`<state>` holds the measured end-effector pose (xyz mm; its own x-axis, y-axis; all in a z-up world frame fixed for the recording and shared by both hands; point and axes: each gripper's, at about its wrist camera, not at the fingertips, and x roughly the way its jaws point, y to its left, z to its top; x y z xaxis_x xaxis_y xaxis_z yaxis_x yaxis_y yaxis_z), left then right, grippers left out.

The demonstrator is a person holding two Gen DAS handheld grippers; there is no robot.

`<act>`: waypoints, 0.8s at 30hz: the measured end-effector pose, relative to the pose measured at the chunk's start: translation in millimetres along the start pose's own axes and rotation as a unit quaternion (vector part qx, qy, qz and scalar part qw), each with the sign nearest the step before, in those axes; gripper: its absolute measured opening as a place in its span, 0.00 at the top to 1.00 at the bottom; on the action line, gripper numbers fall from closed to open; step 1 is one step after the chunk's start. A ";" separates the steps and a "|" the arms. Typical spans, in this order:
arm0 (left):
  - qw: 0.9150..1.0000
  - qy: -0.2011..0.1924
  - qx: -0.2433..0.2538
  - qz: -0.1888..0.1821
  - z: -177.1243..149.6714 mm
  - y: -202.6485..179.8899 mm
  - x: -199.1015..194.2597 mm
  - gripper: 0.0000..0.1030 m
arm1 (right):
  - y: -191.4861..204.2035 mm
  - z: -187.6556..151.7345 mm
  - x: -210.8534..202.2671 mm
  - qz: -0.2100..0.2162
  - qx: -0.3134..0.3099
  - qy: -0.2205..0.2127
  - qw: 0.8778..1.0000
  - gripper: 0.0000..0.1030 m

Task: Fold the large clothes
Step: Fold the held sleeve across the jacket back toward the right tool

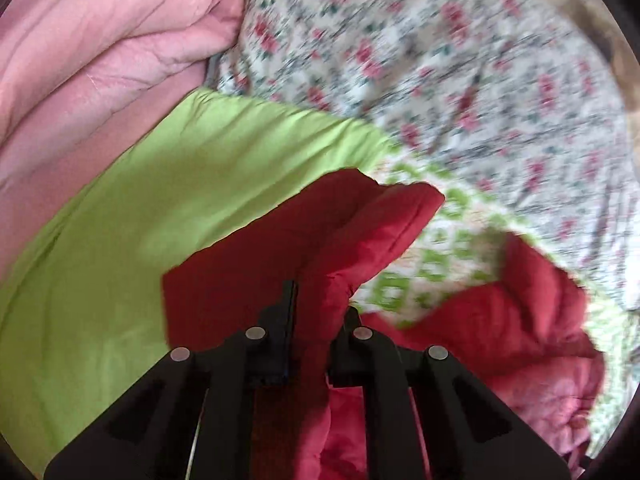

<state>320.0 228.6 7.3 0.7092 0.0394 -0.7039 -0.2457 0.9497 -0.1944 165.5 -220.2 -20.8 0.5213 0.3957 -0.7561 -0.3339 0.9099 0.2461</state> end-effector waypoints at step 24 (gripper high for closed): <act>0.945 -0.011 0.157 -0.287 -92.5 -202.2 -84.0 0.91 | -40.0 -14.2 -42.1 -0.012 0.072 -0.033 0.997 0.31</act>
<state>248.9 4.6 42.6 0.6801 -0.5064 -0.5302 0.3891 0.8622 -0.3244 145.8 -275.0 -7.4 0.5806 0.3767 -0.7218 -0.2074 0.9257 0.3163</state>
